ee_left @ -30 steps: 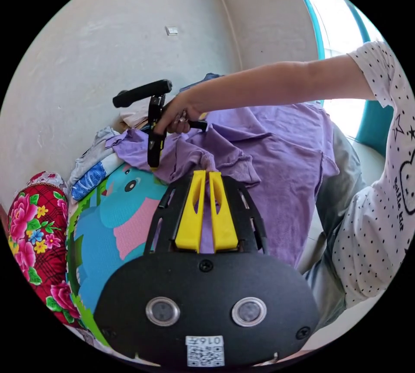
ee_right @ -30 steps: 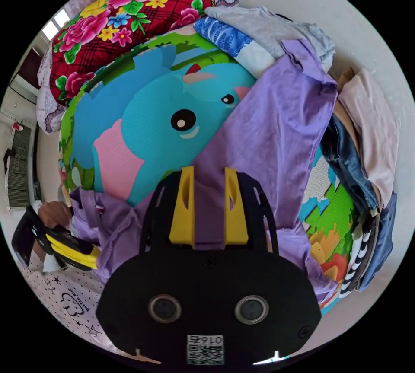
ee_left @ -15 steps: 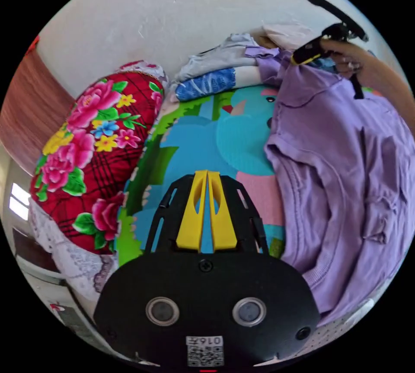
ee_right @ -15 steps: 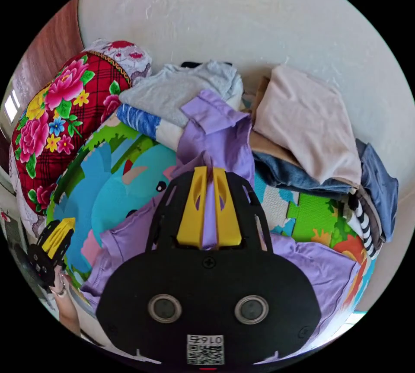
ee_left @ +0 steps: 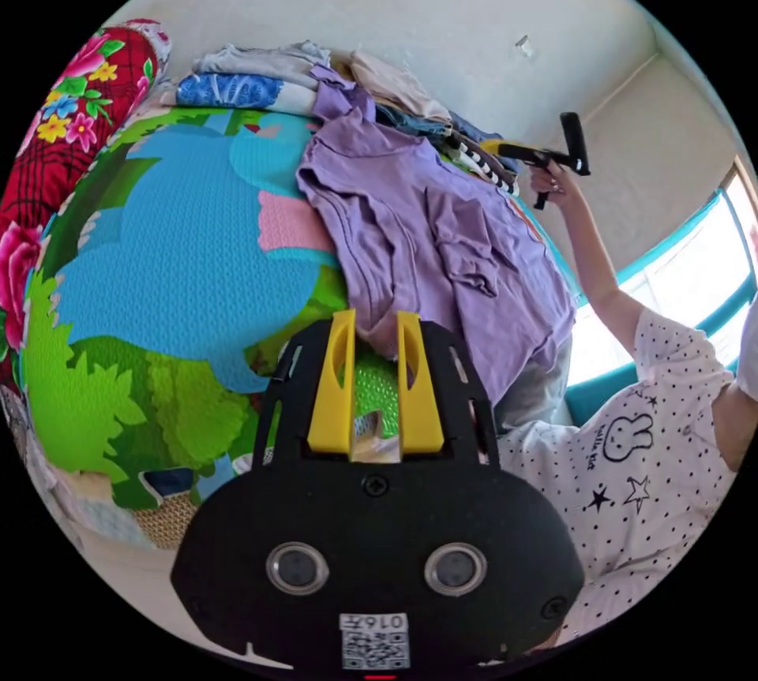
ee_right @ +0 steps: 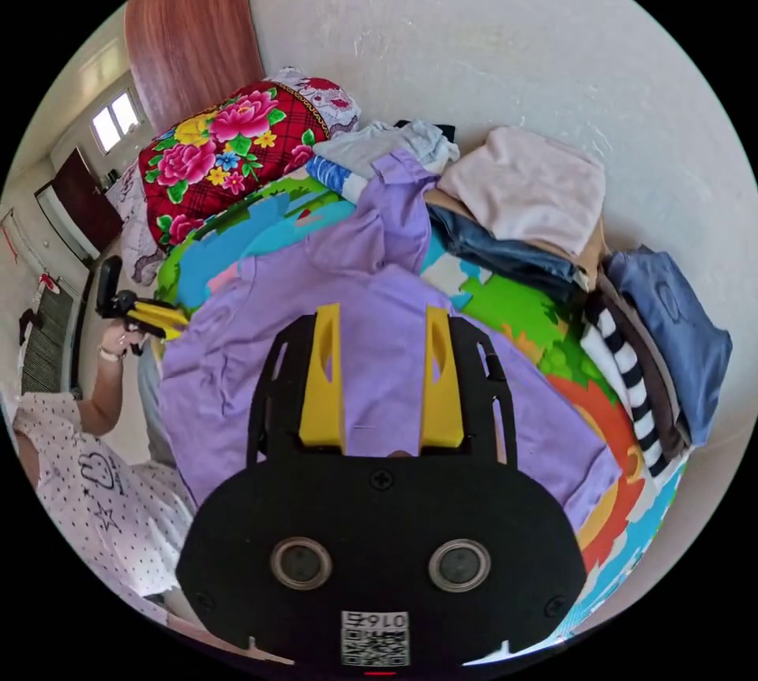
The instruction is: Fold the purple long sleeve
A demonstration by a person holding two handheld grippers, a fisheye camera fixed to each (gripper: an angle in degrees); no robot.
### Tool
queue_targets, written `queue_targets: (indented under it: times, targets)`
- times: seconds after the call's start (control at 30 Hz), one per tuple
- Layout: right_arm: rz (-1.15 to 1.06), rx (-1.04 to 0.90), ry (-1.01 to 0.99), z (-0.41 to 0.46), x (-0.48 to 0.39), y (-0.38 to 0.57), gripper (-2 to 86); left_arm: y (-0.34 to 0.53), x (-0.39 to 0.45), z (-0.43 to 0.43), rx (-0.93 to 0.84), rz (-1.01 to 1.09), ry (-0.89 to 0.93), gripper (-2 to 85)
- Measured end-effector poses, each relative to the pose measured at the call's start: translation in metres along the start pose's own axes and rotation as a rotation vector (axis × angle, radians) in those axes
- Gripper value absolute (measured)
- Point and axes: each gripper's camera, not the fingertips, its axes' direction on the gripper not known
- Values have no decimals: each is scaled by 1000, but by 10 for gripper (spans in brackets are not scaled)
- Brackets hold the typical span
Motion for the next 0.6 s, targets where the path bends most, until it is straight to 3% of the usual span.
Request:
queue_targets:
  times: [0.23,0.4,0.5,0.6]
  targets:
    - [151,61,330,-128,-11,193,81,-2,1,-13,70,-28,-201,-6]
    - [397,19,573,-197,-8,319,76,0,-34,-17,74,-112,-94,-9]
    - [515,-15,528,-228,-9,390,88,1,-34,-26,112,-107,-74,-9]
    - [556,17,312,-250,-14,448,101,-5,-25,-27,90,-87,-119,-9]
